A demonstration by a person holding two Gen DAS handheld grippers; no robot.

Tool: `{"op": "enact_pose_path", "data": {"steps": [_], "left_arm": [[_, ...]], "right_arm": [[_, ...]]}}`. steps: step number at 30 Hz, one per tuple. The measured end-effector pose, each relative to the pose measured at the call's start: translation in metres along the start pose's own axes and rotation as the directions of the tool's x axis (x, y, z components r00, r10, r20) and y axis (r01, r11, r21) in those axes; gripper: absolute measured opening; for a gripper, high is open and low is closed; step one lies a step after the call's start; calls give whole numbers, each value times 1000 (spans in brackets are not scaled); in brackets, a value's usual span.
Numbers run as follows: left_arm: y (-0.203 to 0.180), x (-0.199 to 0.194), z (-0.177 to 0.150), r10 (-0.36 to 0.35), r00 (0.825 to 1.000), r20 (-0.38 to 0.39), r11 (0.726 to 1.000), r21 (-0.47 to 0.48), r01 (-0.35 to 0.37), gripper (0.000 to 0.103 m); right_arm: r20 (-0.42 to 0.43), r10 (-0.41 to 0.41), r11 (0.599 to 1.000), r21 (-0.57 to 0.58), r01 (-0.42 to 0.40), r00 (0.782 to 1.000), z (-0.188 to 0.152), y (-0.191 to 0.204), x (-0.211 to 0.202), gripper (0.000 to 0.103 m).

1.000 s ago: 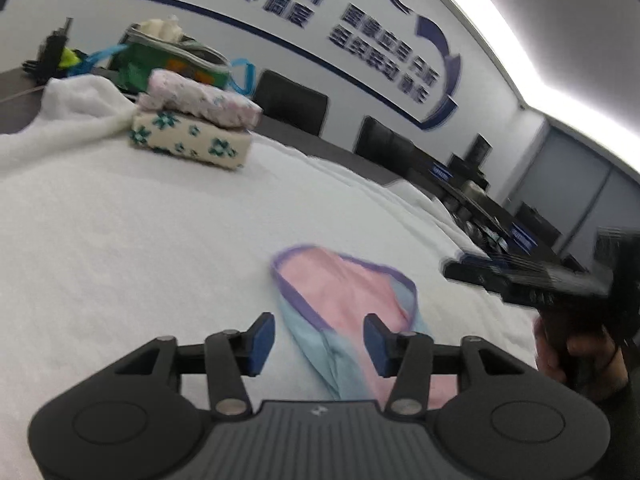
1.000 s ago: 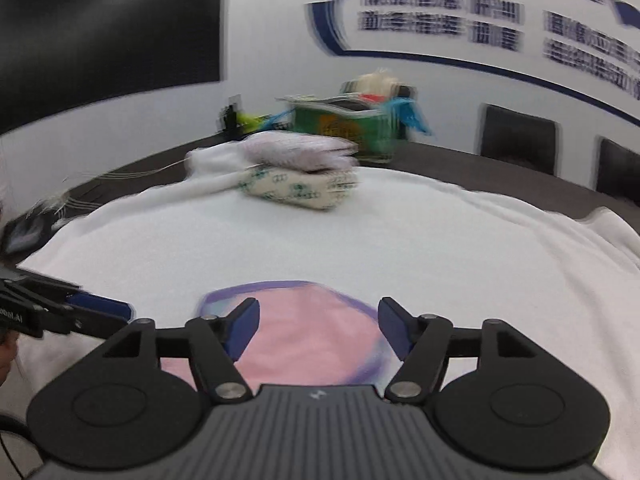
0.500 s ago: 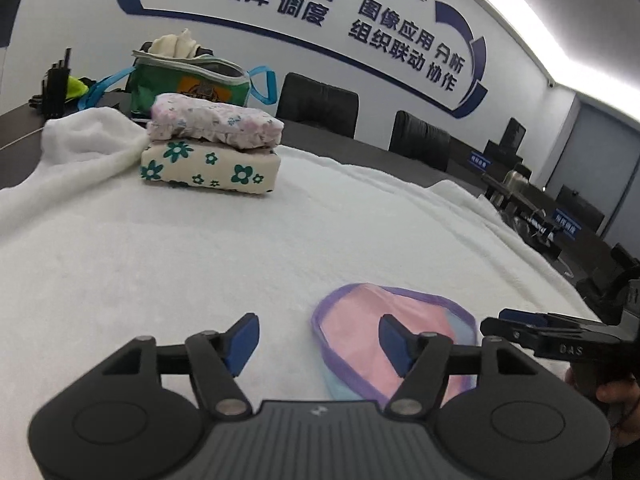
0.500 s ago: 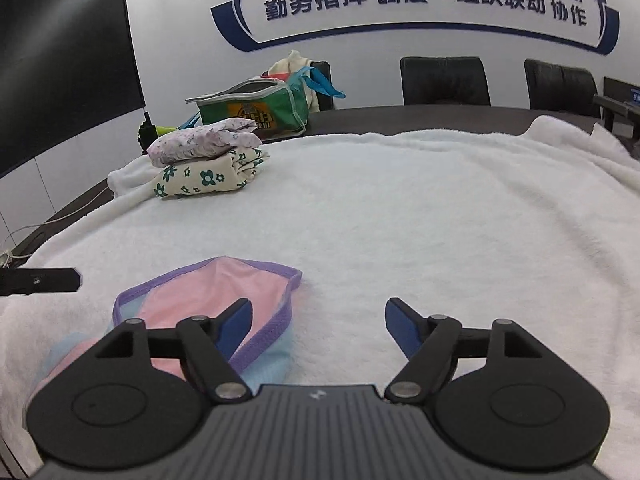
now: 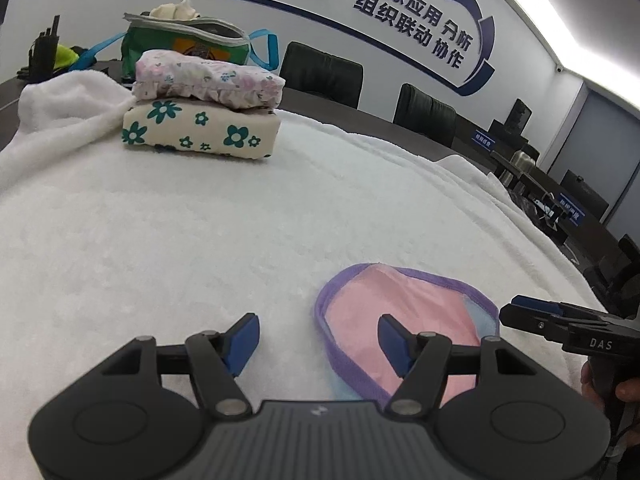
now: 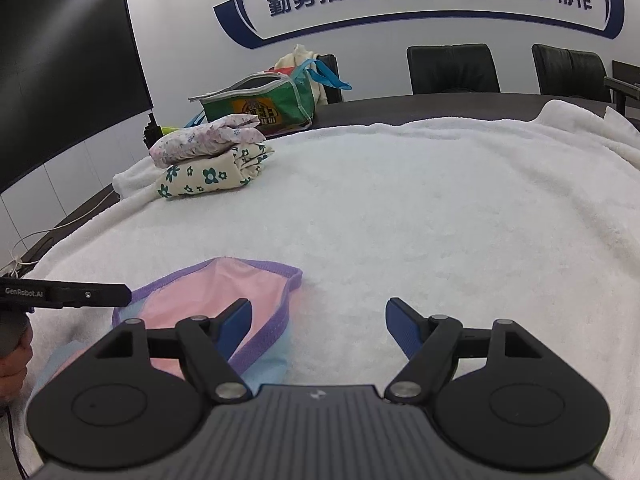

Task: Fold clothes
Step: 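Release the folded garment and withdraw both grippers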

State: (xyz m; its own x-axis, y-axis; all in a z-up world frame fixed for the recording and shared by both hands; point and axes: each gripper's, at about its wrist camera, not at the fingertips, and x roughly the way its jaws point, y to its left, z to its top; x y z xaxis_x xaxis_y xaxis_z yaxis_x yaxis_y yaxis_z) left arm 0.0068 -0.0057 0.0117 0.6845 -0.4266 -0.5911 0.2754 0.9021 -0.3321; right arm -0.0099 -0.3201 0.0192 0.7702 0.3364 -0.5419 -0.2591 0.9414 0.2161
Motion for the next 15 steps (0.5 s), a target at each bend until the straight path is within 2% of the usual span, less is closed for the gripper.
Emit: {"op": "enact_pose_path", "data": {"steps": [15], "left_arm": [[-1,2,2,1,1000,-3,1000,12,-1,64]], "right_arm": [[-4,7,1000,5,-7,1000,-1,-2,0,75]]}}
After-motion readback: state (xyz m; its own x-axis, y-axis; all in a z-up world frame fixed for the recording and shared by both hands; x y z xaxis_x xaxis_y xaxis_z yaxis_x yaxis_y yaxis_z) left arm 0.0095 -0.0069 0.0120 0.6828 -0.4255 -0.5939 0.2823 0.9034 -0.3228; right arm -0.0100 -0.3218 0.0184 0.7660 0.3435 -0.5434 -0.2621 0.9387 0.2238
